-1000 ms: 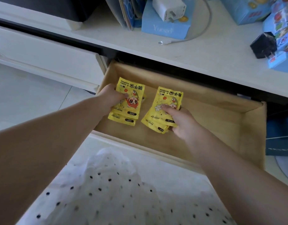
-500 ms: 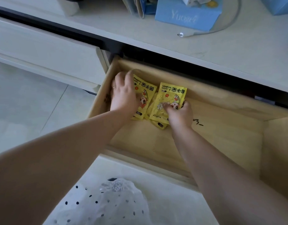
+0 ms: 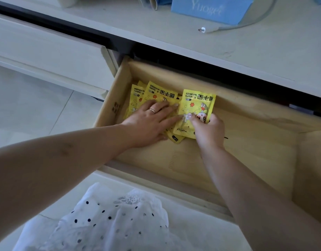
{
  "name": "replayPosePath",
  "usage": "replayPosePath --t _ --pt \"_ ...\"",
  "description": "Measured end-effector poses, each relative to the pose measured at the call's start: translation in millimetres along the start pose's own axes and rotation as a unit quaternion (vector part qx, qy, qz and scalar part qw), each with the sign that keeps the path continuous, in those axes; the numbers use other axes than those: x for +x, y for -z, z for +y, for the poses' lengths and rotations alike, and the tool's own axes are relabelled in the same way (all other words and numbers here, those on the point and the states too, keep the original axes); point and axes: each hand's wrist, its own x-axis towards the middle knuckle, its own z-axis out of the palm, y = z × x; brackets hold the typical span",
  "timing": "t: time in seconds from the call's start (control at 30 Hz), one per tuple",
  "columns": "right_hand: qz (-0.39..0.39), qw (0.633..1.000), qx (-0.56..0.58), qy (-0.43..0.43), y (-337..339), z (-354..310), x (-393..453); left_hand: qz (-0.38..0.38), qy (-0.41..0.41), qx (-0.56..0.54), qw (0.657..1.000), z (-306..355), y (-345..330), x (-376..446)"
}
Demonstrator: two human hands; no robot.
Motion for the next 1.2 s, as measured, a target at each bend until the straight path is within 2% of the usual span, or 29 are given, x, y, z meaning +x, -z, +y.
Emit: replayPosePath --t 0.1,0.27,0.43,0.63,0.83,0.9,1.03,1.1,1.2 --pt "0.007 0.999 0.029 -0.016 14 5 2 -0.019 0.01 0.008 1.0 10 2 6" --pt "0.08 0.994 0.073 -0.023 27 13 9 -0.025 0.009 -0.055 0.998 19 3 13" --pt "0.054 0.995 0.086 -0.014 24 13 10 -0.013 -0.019 -0.009 1.0 -5 8 1" --pt "0.042 0.998 0.045 -0.027 24 9 7 -0.083 0.021 -0.029 0.996 -34 10 -19" --pt "0.025 0.998 -0.047 0.013 49 17 9 -0.095 0.058 -0.053 0.992 -29 13 -16" --pt "0.025 0.994 -0.102 0.028 54 21 11 -0.069 0.041 -0.048 0.996 -17 16 -15" --pt "0.049 0.986 -0.157 0.035 56 25 17 -0.035 -0.083 0.001 0.996 18 25 1" --pt "0.052 0.984 -0.17 0.032 55 26 19 -0.04 -0.089 0.011 0.995 29 25 10" --pt "0.048 0.983 -0.175 0.025 54 28 20 -0.058 -0.045 -0.002 0.997 39 25 12"
